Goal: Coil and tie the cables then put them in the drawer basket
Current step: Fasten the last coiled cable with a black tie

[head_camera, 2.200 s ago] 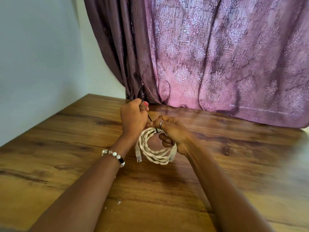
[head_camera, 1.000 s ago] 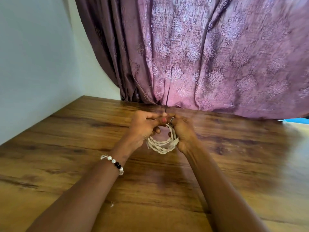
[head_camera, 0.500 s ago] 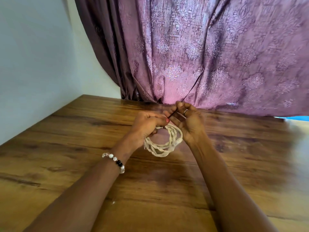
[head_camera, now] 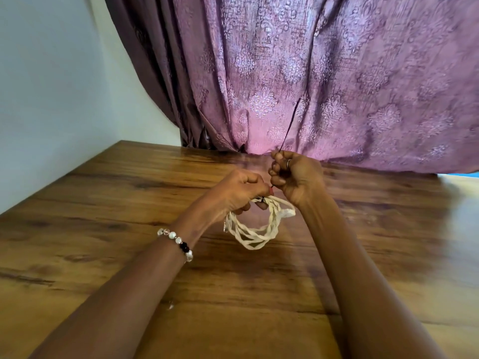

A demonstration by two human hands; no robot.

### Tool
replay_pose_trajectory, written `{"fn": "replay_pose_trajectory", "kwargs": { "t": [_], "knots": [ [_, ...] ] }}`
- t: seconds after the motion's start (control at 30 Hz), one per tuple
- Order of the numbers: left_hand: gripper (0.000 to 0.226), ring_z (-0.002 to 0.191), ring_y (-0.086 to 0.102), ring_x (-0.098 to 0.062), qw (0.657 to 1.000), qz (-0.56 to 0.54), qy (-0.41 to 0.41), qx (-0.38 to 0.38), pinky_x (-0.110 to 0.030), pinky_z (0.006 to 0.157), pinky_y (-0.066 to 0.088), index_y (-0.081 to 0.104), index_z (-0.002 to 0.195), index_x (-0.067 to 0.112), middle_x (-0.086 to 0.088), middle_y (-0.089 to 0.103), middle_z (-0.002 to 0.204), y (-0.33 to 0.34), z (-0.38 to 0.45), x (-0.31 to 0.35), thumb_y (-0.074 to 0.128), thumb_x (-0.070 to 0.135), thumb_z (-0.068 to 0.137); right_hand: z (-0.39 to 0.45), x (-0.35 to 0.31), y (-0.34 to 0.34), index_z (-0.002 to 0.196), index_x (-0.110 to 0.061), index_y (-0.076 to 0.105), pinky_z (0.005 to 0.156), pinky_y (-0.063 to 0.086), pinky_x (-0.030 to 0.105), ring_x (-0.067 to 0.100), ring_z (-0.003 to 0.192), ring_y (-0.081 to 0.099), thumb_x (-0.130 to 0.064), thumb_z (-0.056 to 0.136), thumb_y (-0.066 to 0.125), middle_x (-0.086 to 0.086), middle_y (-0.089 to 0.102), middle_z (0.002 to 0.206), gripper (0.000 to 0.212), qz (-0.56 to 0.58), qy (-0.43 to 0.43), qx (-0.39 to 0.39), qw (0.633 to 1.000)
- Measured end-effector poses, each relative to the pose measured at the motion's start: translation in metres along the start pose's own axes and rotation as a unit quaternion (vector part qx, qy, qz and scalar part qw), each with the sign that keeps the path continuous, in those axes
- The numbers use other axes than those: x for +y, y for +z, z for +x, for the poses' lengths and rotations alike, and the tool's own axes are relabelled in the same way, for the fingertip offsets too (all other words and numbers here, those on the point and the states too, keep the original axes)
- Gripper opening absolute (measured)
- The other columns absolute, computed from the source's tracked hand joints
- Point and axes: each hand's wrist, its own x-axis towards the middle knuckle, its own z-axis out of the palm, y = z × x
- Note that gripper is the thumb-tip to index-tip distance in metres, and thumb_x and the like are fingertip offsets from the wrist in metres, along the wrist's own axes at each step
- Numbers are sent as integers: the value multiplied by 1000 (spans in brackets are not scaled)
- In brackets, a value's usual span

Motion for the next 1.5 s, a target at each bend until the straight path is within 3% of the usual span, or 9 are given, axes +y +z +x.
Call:
{"fn": "replay_pose_trajectory", "kwargs": {
  "t": [0.23, 0.5, 0.63, 0.8, 0.9, 1.07, 1.2, 1.33, 1.5],
  "knots": [
    [17, 34, 31, -7, 999, -16, -35, -31, -12, 39, 19, 60, 74, 14, -8, 62, 59, -6, 4, -5, 62, 15, 90, -7, -1, 5, 68, 1, 53, 38, 30, 18, 18, 43, 37, 21, 74, 31, 6, 47, 52, 31, -34, -88, 40, 995],
    [9, 47, 57, -8, 962, -189, -10, 197, -15, 34, 34, 68, 81, 9, -6, 67, 76, -10, 15, -19, 66, 2, 86, -26, 13, 23, 76, 0, 64, 64, 56, 33, 19, 56, 59, 13, 86, 54, 8, 62, 60, 19, -160, -177, -83, 967],
    [26, 34, 45, -6, 921, -337, -98, 167, -11, 36, 27, 67, 67, 9, -6, 61, 52, -31, 17, -24, 58, -4, 88, -28, 18, 23, 83, 3, 67, 50, 48, 12, 0, 51, 59, 15, 83, 57, 4, 63, 63, 16, -268, -211, -176, 923],
    [12, 30, 41, -5, 934, -310, -110, 142, -10, 31, 28, 69, 84, -4, -8, 59, 48, -48, 18, -34, 60, -11, 82, -14, 26, 15, 82, -24, 75, 78, 58, 39, 7, 78, 66, -8, 70, 73, 2, 74, 77, 21, -441, -270, -259, 816],
    [15, 45, 60, -16, 956, -246, -46, 153, -22, 42, 51, 71, 85, 1, -11, 69, 62, -46, 13, -29, 71, -6, 73, -15, 20, 6, 87, -5, 76, 66, 50, 10, -8, 67, 61, 10, 73, 72, -6, 70, 75, 20, -453, -277, -306, 790],
    [24, 84, 69, -41, 971, -184, 42, 150, -53, 78, 57, 71, 90, 1, -24, 72, 92, -42, 7, -25, 78, -5, 68, -10, 12, -6, 99, -3, 70, 84, 53, 26, 8, 86, 67, 19, 82, 55, -6, 74, 88, 31, -259, -315, -164, 898],
    [26, 80, 70, -22, 977, -106, 136, 126, -35, 74, 58, 70, 98, 7, -15, 73, 91, -39, 11, -31, 76, -1, 73, -4, 24, -13, 85, -11, 67, 78, 51, 37, 17, 78, 64, 8, 95, 39, 11, 69, 91, 36, -193, -141, -125, 963],
    [22, 80, 68, -10, 967, 37, 220, 124, -30, 76, 54, 69, 95, 30, 1, 74, 89, -36, 13, -37, 74, 18, 77, 0, 33, -16, 86, 2, 64, 68, 55, 36, 28, 74, 63, 13, 91, 35, 20, 67, 80, 32, -176, -6, -160, 971],
    [19, 85, 61, -3, 898, 200, 348, 181, -15, 78, 45, 69, 103, 11, 0, 70, 95, -31, 11, -33, 67, 10, 84, -2, 30, -20, 97, 6, 63, 54, 56, 27, 16, 61, 69, 11, 92, 28, 14, 71, 72, 36, -53, 95, -224, 968]
  ]
}}
